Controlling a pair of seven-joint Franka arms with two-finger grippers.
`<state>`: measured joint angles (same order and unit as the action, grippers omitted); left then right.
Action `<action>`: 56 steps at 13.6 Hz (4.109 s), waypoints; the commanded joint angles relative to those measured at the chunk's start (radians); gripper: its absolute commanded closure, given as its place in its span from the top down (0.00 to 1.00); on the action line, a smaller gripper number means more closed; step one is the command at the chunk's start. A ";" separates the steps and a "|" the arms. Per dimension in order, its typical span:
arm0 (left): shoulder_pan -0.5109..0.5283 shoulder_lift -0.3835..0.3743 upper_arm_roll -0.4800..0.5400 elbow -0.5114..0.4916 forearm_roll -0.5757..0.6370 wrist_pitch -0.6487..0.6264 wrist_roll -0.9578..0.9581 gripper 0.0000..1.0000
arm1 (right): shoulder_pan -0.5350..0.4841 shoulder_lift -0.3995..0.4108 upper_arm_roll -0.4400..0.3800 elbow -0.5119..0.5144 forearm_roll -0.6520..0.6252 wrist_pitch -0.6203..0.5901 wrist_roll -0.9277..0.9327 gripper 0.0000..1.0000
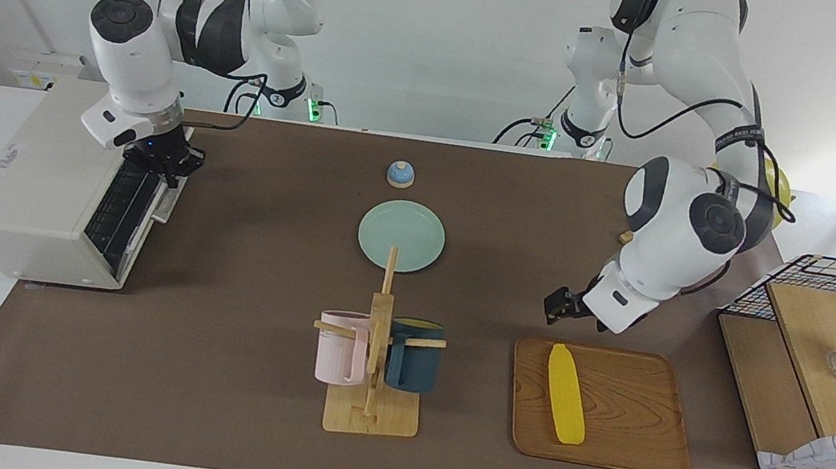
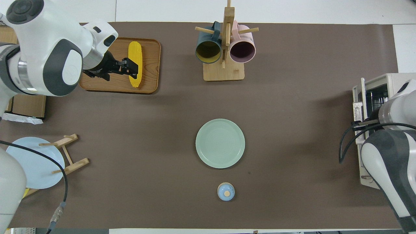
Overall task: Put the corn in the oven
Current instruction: 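Reach the left gripper to the corn while the right gripper nears the oven, then grasp the corn with the left gripper while the right gripper opens the oven, then carry the yellow corn onto the green plate with the left gripper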
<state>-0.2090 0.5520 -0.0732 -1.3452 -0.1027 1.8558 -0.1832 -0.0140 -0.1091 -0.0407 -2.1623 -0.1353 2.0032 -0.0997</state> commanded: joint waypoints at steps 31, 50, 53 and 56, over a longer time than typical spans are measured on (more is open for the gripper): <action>-0.038 0.298 0.066 0.218 0.103 0.207 0.073 0.91 | 0.032 0.247 -0.012 -0.090 0.013 0.358 0.078 0.00; -0.068 -0.199 0.055 -0.210 0.049 0.094 -0.159 0.00 | 0.178 0.111 -0.007 0.039 0.210 0.041 0.172 0.00; -0.154 -0.326 0.055 -0.362 0.035 0.100 -0.296 0.00 | 0.180 0.049 -0.002 0.111 0.209 -0.119 0.175 0.00; -0.262 -0.371 0.056 -0.429 0.011 0.112 -0.444 0.00 | 0.178 0.009 0.007 0.241 0.197 -0.321 0.184 0.00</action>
<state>-0.4053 0.2411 -0.0347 -1.6810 -0.0672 1.9375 -0.5404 0.1625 -0.0887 -0.0363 -2.0096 0.0578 1.7979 0.0585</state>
